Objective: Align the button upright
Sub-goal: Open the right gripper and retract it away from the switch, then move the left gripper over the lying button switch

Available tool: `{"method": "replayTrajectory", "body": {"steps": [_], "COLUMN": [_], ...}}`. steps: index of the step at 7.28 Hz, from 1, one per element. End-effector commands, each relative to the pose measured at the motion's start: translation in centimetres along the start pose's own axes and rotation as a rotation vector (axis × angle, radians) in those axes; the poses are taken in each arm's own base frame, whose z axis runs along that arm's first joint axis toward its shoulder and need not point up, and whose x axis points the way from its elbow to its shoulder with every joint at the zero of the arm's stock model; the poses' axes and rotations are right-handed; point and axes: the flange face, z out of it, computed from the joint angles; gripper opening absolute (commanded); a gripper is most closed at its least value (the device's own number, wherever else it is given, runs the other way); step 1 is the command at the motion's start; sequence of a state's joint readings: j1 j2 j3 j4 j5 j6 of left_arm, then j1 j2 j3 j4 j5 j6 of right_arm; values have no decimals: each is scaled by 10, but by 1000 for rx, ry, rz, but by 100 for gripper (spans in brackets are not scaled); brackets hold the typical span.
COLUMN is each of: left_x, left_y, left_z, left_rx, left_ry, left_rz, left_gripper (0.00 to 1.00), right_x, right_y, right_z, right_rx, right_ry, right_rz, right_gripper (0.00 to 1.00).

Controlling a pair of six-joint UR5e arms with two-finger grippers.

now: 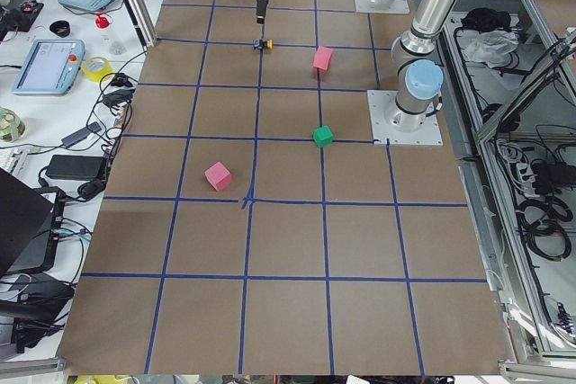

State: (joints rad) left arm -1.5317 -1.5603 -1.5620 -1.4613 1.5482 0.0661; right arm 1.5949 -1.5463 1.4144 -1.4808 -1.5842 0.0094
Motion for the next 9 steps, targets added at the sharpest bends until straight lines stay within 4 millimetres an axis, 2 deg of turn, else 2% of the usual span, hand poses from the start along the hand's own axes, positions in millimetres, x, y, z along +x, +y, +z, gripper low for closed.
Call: {"method": "replayTrajectory", "body": {"steps": [1, 7, 9], "left_x": [0, 3, -4], "left_y": [-3, -3, -8], "left_z": [4, 5, -6], "left_rx": [-6, -9, 16], "left_ry": [4, 5, 31], "left_rz": [-1, -1, -18], "left_gripper": [100, 100, 100], "right_x": [0, 5, 5], "right_y": [-2, -4, -4], "right_z": [5, 8, 8], "right_rx": [3, -2, -2], "right_ry": [5, 7, 7], "right_rz": [-25, -28, -28], "right_gripper": [100, 100, 100]}}
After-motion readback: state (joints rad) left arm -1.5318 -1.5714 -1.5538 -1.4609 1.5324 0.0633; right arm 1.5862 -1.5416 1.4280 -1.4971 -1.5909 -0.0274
